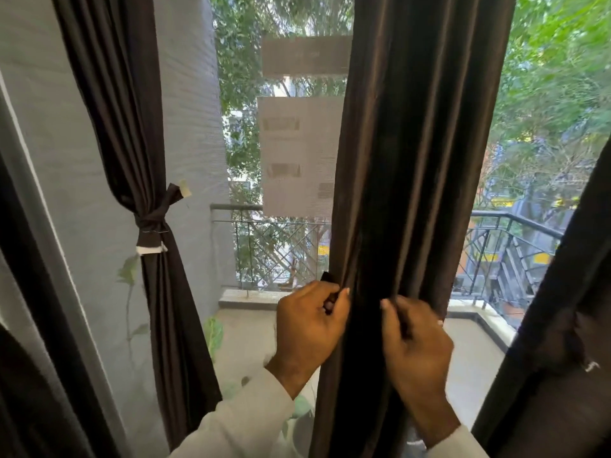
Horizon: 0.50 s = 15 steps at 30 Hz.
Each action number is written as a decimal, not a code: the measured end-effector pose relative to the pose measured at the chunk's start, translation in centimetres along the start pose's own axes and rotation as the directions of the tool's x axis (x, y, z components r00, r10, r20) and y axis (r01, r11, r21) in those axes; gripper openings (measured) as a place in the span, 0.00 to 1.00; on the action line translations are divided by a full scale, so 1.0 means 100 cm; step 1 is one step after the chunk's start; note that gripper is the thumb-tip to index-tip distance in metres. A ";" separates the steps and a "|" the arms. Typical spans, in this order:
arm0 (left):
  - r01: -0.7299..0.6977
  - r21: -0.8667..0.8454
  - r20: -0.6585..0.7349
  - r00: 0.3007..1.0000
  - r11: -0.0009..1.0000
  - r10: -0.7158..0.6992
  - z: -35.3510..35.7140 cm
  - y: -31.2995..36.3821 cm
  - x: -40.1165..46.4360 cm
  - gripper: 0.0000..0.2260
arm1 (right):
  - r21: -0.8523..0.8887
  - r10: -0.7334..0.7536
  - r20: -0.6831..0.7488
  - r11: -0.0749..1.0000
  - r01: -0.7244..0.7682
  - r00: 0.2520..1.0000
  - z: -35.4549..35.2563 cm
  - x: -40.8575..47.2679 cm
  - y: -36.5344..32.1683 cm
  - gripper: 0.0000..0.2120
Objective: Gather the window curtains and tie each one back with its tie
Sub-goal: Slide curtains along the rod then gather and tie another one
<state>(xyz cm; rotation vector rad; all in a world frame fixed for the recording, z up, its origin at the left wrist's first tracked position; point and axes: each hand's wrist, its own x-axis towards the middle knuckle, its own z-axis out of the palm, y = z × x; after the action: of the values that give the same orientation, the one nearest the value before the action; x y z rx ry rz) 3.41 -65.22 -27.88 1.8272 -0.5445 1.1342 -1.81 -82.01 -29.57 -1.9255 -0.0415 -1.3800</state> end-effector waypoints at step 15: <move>0.161 -0.230 0.083 0.986 0.960 -0.146 0.029 0.018 -0.023 0.05 | -0.012 -0.214 0.289 0.974 0.227 0.933 0.001 -0.026 0.041 0.10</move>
<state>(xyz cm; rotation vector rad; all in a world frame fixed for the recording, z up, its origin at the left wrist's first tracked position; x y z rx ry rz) 2.31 -68.79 -29.58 1.6732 -0.5408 0.8688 -1.09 -83.87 -34.00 -2.1996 -0.3804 -1.2382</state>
